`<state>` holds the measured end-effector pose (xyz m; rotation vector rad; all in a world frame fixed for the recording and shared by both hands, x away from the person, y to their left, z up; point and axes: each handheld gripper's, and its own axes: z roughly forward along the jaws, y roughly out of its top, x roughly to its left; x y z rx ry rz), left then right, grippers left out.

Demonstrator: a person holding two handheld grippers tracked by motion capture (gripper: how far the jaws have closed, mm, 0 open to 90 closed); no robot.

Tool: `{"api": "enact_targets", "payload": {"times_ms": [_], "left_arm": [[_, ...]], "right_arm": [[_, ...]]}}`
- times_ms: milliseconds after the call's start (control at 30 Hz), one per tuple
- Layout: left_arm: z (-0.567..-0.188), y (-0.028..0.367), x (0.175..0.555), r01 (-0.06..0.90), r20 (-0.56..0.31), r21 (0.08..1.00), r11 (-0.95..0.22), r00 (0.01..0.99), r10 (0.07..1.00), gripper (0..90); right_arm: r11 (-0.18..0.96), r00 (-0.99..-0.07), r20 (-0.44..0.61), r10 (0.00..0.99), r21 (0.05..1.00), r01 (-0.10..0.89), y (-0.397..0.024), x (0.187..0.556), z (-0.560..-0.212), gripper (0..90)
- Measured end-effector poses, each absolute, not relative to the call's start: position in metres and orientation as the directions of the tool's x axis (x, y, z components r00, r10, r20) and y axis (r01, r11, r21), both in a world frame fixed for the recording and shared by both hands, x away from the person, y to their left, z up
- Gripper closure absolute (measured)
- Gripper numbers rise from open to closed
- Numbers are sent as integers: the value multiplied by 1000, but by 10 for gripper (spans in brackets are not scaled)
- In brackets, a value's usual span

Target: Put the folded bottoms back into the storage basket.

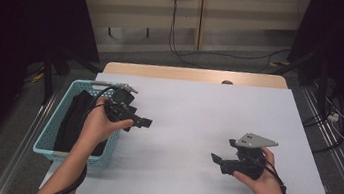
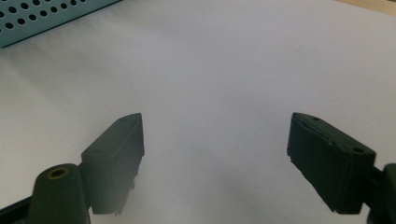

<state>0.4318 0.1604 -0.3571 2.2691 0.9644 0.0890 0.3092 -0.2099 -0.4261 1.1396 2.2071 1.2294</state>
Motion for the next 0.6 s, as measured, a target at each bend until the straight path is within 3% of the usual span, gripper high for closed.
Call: {"api": "enact_targets", "payload": {"times_ms": [600], "left_arm": [[-384,155,414,621,-218,594,-511,736,641,144]], "right_arm": [[296,-598,68,799,820,490,-224,300,-429,180]]}}
